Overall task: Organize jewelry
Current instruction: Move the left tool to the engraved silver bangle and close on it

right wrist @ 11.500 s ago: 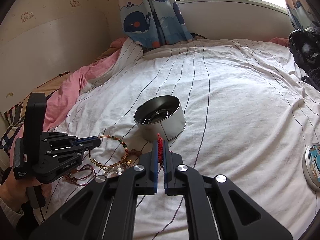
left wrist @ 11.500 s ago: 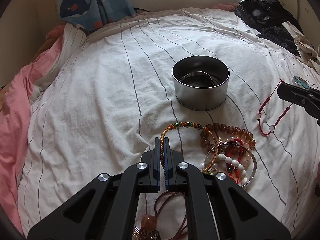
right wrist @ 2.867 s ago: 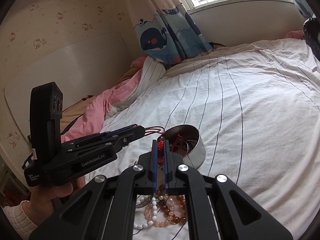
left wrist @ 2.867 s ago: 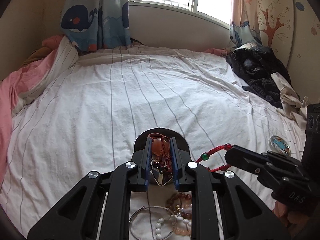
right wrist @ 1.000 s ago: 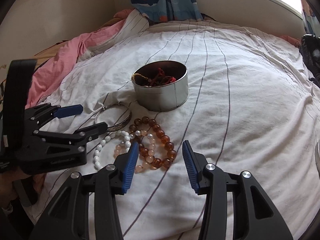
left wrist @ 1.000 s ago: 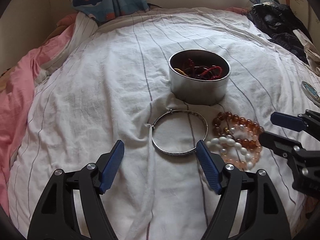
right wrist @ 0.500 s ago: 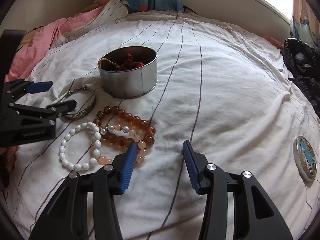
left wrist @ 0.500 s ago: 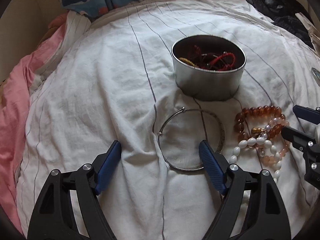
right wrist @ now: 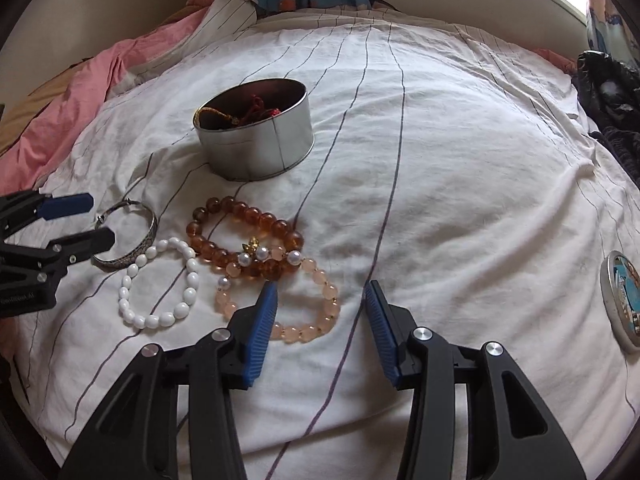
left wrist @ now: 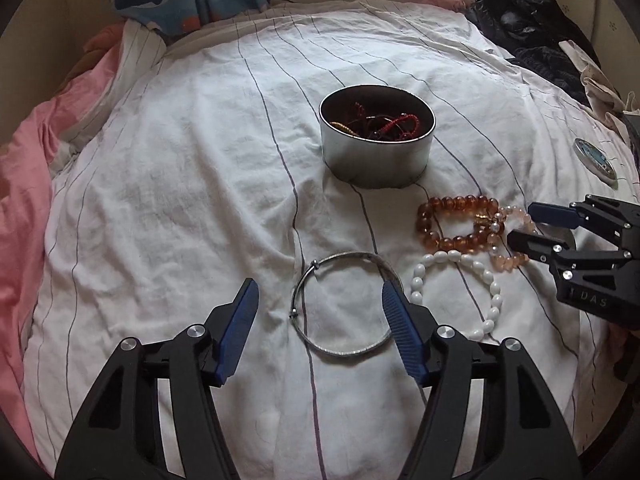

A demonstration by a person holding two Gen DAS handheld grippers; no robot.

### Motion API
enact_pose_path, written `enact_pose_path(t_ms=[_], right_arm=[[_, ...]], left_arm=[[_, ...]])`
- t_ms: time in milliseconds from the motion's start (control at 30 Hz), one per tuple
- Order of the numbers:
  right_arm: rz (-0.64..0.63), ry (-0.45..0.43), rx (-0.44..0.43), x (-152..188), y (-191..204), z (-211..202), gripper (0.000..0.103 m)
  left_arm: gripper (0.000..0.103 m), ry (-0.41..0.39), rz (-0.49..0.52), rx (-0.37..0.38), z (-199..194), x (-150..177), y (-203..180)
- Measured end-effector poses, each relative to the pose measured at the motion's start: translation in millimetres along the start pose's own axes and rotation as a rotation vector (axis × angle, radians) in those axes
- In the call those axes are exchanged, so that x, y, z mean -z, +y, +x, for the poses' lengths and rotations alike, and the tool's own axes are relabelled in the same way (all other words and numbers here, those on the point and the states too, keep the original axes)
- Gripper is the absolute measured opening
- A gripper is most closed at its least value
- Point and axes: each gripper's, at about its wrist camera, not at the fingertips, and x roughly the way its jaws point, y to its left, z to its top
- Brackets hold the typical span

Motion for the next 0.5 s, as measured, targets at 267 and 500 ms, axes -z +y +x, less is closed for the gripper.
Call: enact_pose_path(t_ms=[267, 500], right_arm=[[0.066, -0.012, -0.083, -3, -12, -3, 0.008], [0.062, 0.006, -0.06, -2, -11, 1, 0.026]], left_arm=[[0.027, 0.079, 0.039, 0.009, 12, 3, -4], [0.021, 0.073, 0.038, 0.008, 10, 8, 3]])
